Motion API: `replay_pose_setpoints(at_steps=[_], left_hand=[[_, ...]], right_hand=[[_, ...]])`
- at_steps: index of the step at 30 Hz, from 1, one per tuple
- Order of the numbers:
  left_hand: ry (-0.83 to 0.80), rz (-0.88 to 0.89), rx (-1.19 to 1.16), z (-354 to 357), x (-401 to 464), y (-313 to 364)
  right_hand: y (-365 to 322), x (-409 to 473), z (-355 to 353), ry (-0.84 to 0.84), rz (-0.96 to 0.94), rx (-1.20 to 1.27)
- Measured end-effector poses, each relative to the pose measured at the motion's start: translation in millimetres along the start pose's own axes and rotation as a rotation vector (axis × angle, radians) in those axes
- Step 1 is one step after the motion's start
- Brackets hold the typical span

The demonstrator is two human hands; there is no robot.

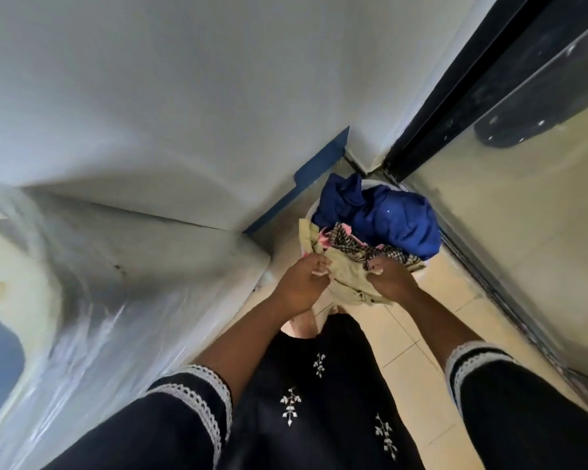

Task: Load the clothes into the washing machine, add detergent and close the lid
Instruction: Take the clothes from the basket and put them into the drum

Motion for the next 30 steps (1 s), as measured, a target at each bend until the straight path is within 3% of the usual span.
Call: replay_pose_setpoints(at_steps=[7,10,18,25,30], left_hand=[[0.080,-0.039,-0.141,-2.7,52.9,-44.5],[0.066,-0.069,-0.145,-3.4,44.1,-54.0],[0.037,-0.078,-0.118,-21.2,-39.1,-20.1],[0.015,0.053,-0.105,-42.7,-138.1,46.5],[0.113,0.115,0.253,-51.7,-183.9,72.9]], right_hand=[[15.5,79.7,54.2,-0.335,-0.217,-0.708],[7.6,74.6,56.3,-0.296,-0.233,-0.787],[-53.1,-27.6,-22.4,0.097,-0.288,-0.145],[-189.2,-201.1,-123.9,0.164,-0.525,0.327],[-268.2,-331.9,-196.4,0.176,-0.738,0.516]])
Point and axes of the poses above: each hand's wrist, its own x-axis towards the middle knuckle, its own z-axis out of the palm, y = z × x, the point moved 10 cm from there along x, towards the middle knuckle, and after that the axes turned 7 degrees about -z, right-handed, at the moved point
